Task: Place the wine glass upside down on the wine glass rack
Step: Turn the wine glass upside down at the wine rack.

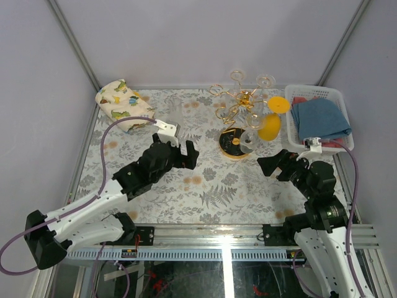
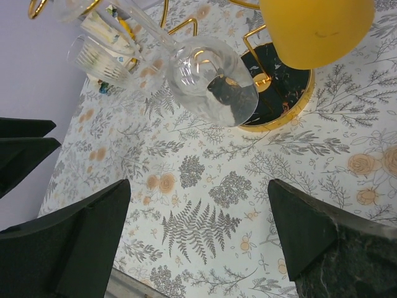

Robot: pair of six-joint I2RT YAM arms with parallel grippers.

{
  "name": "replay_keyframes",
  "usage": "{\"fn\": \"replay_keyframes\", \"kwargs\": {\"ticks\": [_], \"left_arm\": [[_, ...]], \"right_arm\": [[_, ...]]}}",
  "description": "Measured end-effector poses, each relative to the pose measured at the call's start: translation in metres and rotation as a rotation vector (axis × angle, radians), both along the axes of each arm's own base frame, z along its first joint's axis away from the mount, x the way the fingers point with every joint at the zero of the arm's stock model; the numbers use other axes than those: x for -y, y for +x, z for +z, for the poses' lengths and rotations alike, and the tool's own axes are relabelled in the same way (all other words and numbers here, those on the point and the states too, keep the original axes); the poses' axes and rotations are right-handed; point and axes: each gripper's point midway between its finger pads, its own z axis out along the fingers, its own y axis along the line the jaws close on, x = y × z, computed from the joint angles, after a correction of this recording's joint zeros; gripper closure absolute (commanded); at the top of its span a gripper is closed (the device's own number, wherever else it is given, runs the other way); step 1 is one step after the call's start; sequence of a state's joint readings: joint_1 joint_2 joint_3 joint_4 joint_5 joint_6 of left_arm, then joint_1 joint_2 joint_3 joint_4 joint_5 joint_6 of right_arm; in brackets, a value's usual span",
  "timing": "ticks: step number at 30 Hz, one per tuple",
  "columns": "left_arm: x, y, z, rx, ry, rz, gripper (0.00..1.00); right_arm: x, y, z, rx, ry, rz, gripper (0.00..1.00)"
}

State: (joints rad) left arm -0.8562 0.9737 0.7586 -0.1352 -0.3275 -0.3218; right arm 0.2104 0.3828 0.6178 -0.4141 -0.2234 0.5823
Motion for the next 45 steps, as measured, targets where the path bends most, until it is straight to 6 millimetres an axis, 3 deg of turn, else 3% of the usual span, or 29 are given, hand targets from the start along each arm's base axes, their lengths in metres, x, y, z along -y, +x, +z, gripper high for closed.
{"fn": "replay_keyframes", "kwargs": {"ticks": [12,17,20,24,28,32,38,45], "left_arm": [[-0.021,-0.001,-0.019,-0.194,0.122,0.152,0.0],[-0.033,0.0,-0.019,-0.209,0.142,0.187,0.0],[-0.051,0.009,-0.02,-0.226,0.142,0.25,0.0],[-0.084,0.022,-0.017,-0.25,0.105,0.346,0.0],[-0.121,0.03,-0.005,-0.242,0.051,0.446,0.0],[-0.141,0.032,0.009,-0.214,0.031,0.503,0.0],[-0.158,0.044,0.015,-0.212,0.031,0.564,0.0],[-0.144,0.044,0.025,-0.155,-0.019,0.46,0.0]], "right_arm": [[-0.004,0.014,-0.044,-0.163,-0.015,-0.005,0.01],[-0.011,0.015,-0.041,-0.178,0.04,0.006,0.01],[-0.019,0.016,-0.038,-0.143,0.09,0.034,0.01],[-0.025,0.013,-0.049,-0.169,0.122,0.063,0.01],[-0.023,0.013,-0.056,-0.191,0.111,0.047,0.0],[-0.023,0.007,-0.065,-0.214,0.064,0.033,0.0],[-0.052,-0.016,-0.084,-0.249,-0.077,0.122,0.0],[-0.094,-0.043,-0.095,-0.19,-0.262,0.249,0.01]]}}
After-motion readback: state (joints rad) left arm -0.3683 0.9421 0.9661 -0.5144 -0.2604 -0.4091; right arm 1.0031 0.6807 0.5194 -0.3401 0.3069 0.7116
